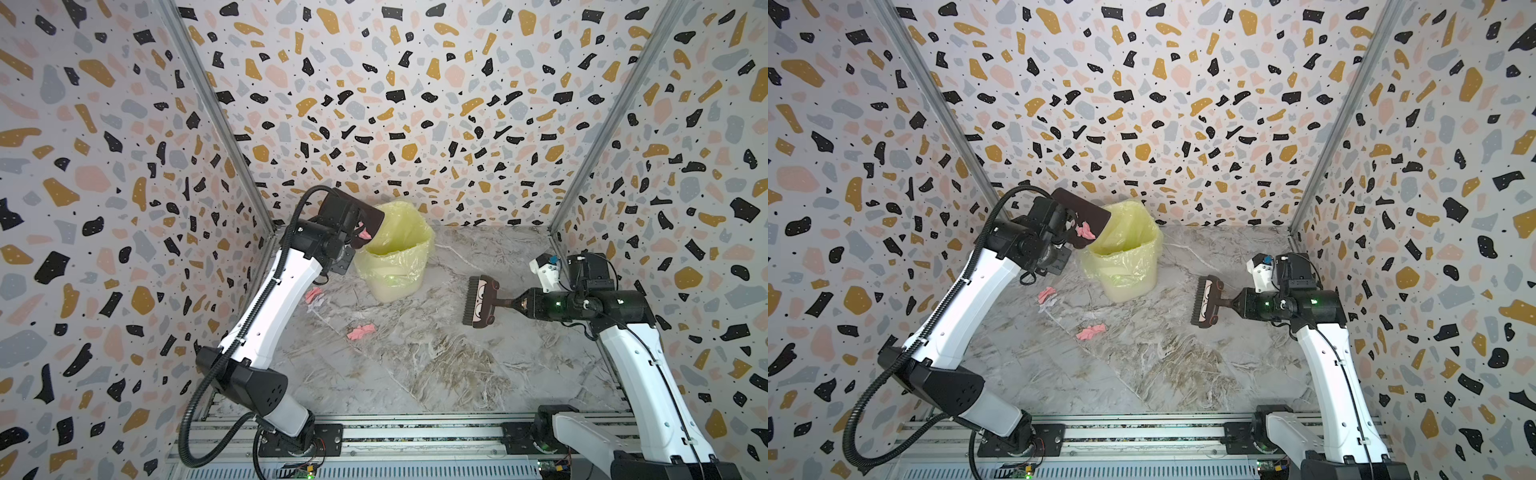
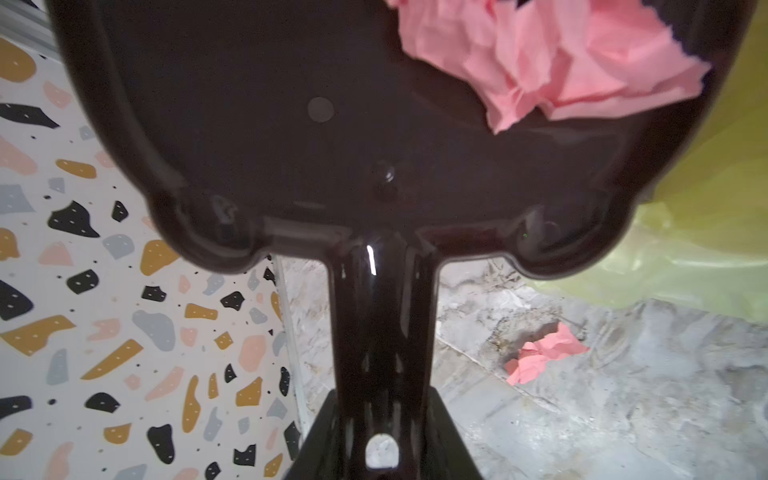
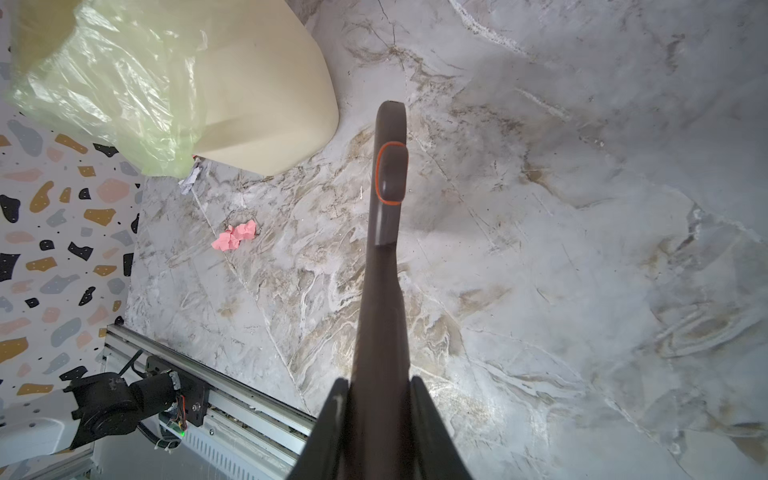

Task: Sweep away the paper scraps from the table
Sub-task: 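Carry the dustpan over the yellow bin and tip it with the left gripper, then lower the dustpan near the remaining pink scraps while the right gripper brings the brush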

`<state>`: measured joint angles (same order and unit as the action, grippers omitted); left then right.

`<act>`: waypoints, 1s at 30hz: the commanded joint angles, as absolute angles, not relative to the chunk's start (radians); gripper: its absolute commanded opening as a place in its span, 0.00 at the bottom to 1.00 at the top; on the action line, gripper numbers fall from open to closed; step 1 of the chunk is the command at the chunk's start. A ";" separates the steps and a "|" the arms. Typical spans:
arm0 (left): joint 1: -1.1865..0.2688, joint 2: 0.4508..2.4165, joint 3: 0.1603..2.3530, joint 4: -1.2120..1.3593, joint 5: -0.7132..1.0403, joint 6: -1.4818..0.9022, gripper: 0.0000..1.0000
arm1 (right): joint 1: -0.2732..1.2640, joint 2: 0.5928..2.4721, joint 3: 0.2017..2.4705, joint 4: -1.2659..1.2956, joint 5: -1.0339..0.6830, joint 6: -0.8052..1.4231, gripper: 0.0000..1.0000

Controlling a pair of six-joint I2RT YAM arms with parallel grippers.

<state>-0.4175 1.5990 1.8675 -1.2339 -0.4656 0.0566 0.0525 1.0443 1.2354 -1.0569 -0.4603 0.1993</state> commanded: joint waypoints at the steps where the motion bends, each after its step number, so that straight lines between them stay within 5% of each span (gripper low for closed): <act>1: -0.436 1.619 1.912 -1.237 -0.556 0.140 0.00 | 0.051 1.029 1.253 -1.086 -0.486 0.188 0.00; 9: -0.492 1.657 1.968 -1.209 -0.740 0.259 0.00 | 0.051 1.034 1.251 -1.102 -0.504 0.198 0.00; 17: -0.599 1.681 1.839 -0.937 -1.179 0.668 0.00 | 0.051 1.040 1.261 -1.128 -0.512 0.195 0.00; 23: -0.625 1.670 1.774 -0.609 -1.181 1.066 0.00 | 0.051 1.030 1.254 -1.125 -0.516 0.199 0.00; 30: -0.690 1.609 1.711 -0.478 -1.154 1.234 0.00 | 0.051 1.007 1.210 -1.098 -0.537 0.219 0.00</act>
